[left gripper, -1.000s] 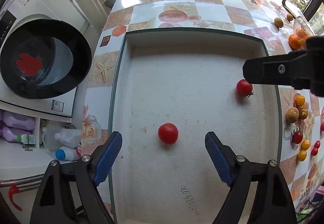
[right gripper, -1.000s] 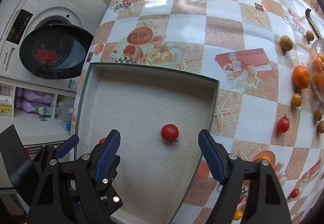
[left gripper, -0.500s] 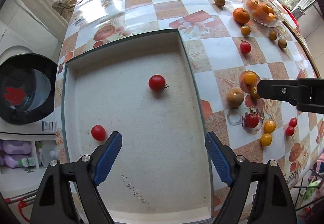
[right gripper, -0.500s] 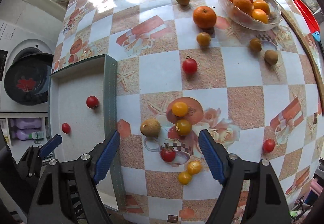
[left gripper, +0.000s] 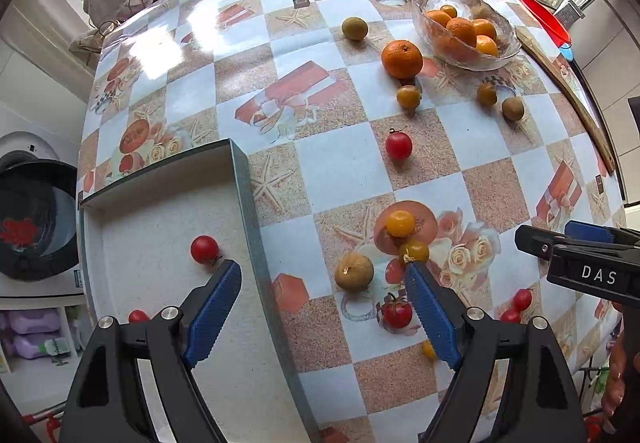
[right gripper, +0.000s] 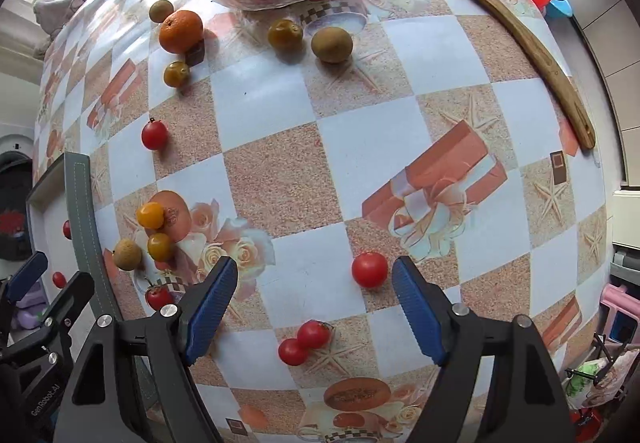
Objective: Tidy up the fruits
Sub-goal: 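Move both open tools back from the tray toward the fruit on the table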
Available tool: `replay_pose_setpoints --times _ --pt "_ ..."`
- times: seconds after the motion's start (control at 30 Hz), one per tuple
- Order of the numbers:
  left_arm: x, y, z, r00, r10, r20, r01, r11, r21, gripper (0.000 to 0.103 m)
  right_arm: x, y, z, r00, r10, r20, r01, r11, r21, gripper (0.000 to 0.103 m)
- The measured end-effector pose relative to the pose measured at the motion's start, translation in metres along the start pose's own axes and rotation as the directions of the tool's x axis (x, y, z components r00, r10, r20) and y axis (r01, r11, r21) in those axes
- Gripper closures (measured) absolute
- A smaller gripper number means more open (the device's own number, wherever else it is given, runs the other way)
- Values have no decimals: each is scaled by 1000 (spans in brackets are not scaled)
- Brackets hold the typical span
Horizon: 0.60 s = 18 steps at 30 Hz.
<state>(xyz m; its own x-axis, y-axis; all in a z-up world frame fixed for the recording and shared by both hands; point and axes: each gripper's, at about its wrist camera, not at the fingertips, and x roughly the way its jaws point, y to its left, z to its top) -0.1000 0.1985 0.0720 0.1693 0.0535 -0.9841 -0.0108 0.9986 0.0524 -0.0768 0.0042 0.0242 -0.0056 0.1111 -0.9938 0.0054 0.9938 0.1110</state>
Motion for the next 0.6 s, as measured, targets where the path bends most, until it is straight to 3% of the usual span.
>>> replay_pose_setpoints --times 0.27,0.6 --pt "30 -24 41 1000 3 -17 -4 999 -33 18 7 -27 43 1000 -10 27 11 1000 -24 21" --pt "71 -39 69 999 35 -29 -36 999 -34 18 16 -15 91 995 -26 92 36 994 -106 21"
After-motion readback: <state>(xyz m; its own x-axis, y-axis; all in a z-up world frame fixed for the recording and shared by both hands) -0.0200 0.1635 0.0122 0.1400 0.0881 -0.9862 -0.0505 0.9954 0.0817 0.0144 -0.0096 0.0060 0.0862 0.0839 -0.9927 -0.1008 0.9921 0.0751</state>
